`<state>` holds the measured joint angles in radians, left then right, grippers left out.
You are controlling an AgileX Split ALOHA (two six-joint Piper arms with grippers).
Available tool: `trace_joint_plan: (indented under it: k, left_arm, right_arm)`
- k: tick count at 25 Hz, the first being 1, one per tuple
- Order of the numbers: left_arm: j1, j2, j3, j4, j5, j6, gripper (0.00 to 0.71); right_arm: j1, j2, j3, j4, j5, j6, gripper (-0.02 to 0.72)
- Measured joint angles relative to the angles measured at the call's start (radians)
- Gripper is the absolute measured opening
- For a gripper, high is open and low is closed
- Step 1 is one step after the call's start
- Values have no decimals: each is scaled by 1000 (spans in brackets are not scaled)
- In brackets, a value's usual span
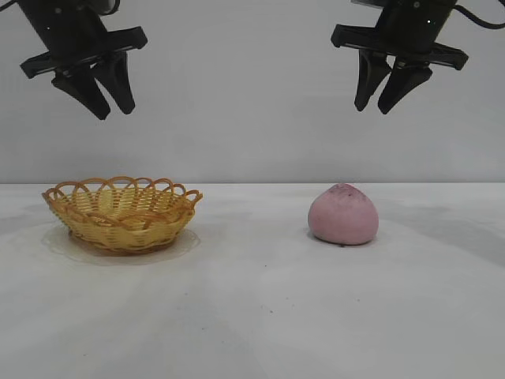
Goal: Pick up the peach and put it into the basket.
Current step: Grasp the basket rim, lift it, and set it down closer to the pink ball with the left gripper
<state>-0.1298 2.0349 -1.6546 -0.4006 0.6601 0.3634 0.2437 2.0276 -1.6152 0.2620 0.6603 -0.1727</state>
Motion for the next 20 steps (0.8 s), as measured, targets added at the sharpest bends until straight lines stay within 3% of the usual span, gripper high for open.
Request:
trace_joint_plan:
  k: [15, 20]
  left_arm:
    - [0, 0, -61, 50, 43, -22, 243]
    - [0, 5, -63, 142, 144, -24, 243]
  right_arm:
    - [0, -2, -2, -2, 0, 0, 267]
    - [0, -2, -2, -2, 34, 0, 267]
